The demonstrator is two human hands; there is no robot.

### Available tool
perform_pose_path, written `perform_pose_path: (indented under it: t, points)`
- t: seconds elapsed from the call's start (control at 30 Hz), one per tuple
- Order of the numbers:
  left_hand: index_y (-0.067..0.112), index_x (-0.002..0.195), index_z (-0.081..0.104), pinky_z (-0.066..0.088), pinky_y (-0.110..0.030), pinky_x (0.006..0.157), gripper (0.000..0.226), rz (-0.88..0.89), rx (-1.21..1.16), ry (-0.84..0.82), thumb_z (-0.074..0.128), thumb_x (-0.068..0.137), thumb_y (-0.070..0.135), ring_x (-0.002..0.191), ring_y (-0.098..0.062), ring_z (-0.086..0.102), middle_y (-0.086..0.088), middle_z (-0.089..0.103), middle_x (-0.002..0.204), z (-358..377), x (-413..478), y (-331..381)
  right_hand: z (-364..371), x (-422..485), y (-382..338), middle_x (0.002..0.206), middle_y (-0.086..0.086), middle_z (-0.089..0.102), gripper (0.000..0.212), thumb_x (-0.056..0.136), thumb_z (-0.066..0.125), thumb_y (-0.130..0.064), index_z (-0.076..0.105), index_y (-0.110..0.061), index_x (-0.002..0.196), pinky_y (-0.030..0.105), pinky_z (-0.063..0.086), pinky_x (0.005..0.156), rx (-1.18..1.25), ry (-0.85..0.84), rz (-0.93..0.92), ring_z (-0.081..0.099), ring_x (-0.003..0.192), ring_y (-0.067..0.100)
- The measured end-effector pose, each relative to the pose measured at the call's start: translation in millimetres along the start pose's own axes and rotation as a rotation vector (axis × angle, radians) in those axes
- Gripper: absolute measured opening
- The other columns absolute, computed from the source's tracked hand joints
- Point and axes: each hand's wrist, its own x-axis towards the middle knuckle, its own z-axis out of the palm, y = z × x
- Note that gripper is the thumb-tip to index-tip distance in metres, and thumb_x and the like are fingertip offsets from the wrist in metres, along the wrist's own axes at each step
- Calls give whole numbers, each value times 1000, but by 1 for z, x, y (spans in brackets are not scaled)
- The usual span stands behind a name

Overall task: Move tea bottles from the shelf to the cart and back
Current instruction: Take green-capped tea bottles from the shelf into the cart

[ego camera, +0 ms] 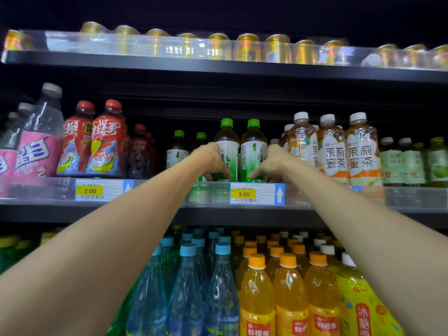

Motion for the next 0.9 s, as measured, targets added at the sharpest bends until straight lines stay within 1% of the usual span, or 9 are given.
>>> perform_pose_path:
  t: [0.07,0.13,0.23,0.3,0.37,0.63,0.73,0.83,0.9]
  points:
    - [1,139,38,60,-41,83,88,-14,66,29,88,73,33,86,-29,73,-19,59,129,3,3,2,1,-1,-1,120,15,64,71,69,90,-21,53,-4,127,41,54,91,-53,16,-8,62,109,32]
    - [0,147,28,57,-42,92,103,-20,141,61,87,73,40,100,-30,71,-18,55,136,6,6,2,3,3,-1,128,16,58,82,72,88,-24,44,-2,137,41,50,95,-102,30,-11,58,117,33]
    - [0,153,15,47,-46,105,120,-24,192,78,87,70,46,130,-38,51,-20,44,148,10,14,2,4,9,-2,137,18,53,98,71,88,-28,32,1,146,45,47,102,-166,26,-6,53,124,36]
    - [-1,155,9,43,-46,109,123,-25,214,84,86,71,46,140,-39,38,-21,37,152,11,17,3,4,13,-2,138,20,52,102,71,88,-28,27,1,148,47,46,104,-184,10,1,52,126,36]
    - [-2,154,9,42,-46,110,123,-31,235,85,86,71,47,141,-38,34,-21,37,152,12,17,3,4,15,-4,141,21,49,107,72,88,-27,21,2,150,46,46,104,-201,-3,3,50,129,38]
    - [-2,153,11,42,-45,110,124,-34,313,94,84,70,53,140,-38,37,-19,38,152,16,28,3,5,26,-6,154,25,34,122,75,86,-23,-2,3,155,49,41,109,-214,-32,20,39,138,42]
    - [-2,151,15,44,-43,108,122,-36,329,102,84,69,55,138,-37,40,-19,42,149,18,32,2,7,30,-5,153,25,35,121,75,86,-23,0,4,155,47,41,110,-225,-31,23,40,138,41]
    - [-2,152,14,44,-43,107,122,-30,349,104,83,69,56,138,-37,41,-18,41,150,16,29,2,8,30,-5,150,24,39,119,74,87,-25,4,3,154,47,43,108,-244,-26,24,43,135,40]
    - [-3,152,16,47,-43,105,123,-27,357,105,83,69,59,135,-36,44,-18,42,149,15,28,2,8,29,-4,150,23,40,117,73,87,-27,8,3,154,45,45,107,-262,-20,25,44,135,39]
